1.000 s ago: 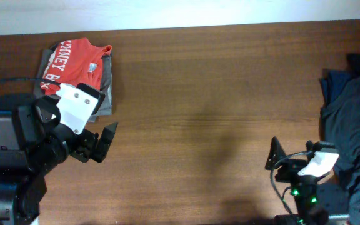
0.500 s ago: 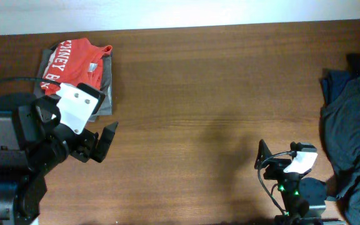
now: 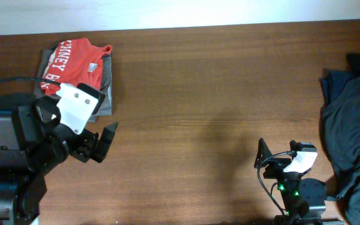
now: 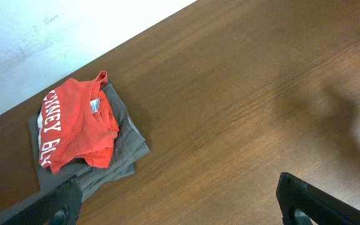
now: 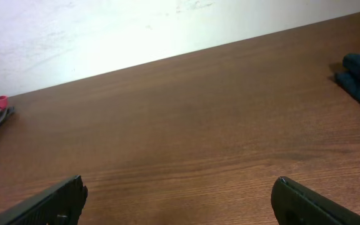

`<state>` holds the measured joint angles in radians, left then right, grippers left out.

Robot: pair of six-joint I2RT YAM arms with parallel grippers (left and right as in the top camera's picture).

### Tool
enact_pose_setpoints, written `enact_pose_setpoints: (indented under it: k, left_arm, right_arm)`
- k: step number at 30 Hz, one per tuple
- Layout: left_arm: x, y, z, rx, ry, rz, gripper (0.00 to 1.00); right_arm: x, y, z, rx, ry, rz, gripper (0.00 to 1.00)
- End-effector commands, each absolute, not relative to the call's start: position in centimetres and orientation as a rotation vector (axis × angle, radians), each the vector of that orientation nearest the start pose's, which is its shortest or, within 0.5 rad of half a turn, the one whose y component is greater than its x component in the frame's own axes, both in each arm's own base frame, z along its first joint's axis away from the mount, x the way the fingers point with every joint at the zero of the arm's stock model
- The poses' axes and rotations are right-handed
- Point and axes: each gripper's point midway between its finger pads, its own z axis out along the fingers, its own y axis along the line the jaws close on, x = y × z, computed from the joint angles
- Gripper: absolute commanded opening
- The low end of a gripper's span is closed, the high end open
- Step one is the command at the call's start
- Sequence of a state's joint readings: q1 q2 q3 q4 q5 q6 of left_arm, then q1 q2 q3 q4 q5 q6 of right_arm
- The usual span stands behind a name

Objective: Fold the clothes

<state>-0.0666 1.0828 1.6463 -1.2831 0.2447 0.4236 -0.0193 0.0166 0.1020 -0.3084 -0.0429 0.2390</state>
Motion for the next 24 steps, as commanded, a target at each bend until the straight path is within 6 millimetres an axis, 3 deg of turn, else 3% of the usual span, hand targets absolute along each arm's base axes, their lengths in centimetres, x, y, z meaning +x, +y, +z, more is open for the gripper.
enact_pose_setpoints:
  k: [1,8,13,19,24]
  left_arm:
    - [24.9,-5.9,37.3,0.682,2.152,-0.081,0.99]
    - [24.2,-5.8,36.7,0.687,2.183,-0.09,0.99]
    - [26.2,-6.0,36.9,0.659,1.99,-0.035,0.99]
    - [26.9,-6.0,32.5,0.624,1.78,0.02,0.99]
    - [24.5,-5.7,28.6,0.595,1.624,0.061,0.99]
  right_arm:
    - [23.5,0.2,14.3,0.207,1.781,0.199,0.99]
    - [23.5,0.2,14.3,0.207,1.781,0.199,0.99]
    - [23.5,0.2,14.3,0.207,1.781,0.199,0.99]
    - [23.5,0.2,14.3,0.207,1.781,0.199,0.99]
    - [23.5,0.2,14.3,0.207,1.781,0.199,0.99]
